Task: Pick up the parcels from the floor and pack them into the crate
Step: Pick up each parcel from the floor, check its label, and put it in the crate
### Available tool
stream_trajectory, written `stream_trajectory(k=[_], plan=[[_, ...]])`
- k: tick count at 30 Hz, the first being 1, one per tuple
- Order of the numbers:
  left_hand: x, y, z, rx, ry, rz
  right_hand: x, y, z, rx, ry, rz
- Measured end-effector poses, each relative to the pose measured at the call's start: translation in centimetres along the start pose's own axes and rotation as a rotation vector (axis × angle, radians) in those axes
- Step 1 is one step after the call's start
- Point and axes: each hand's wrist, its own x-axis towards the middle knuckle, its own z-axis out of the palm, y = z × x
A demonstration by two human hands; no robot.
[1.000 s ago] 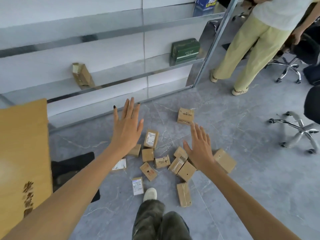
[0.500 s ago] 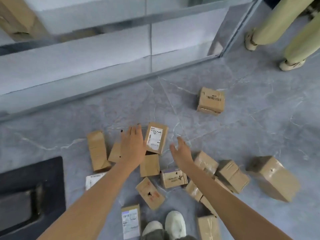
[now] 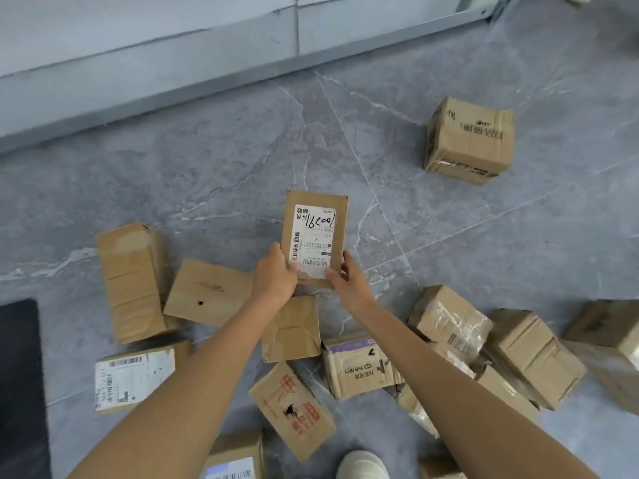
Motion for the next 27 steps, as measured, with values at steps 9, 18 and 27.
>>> stream_trajectory(k=[9, 18, 27], plan=[[-18.4, 16.2, -20.5, -0.187, 0.195, 0.219, -20.5, -23.4, -11.8, 0.175, 0.01, -0.355], [-41.7, 36.0, -49.9, -0.35, 0.33, 0.506, -47.3, -50.7, -24.8, 0.287, -0.035, -0.562], [-59.9, 45.2, -70.4, -0.606, 0.171, 0.619, -68.8, -63.9, -32.8, 0.081, -0.003, -0.891]])
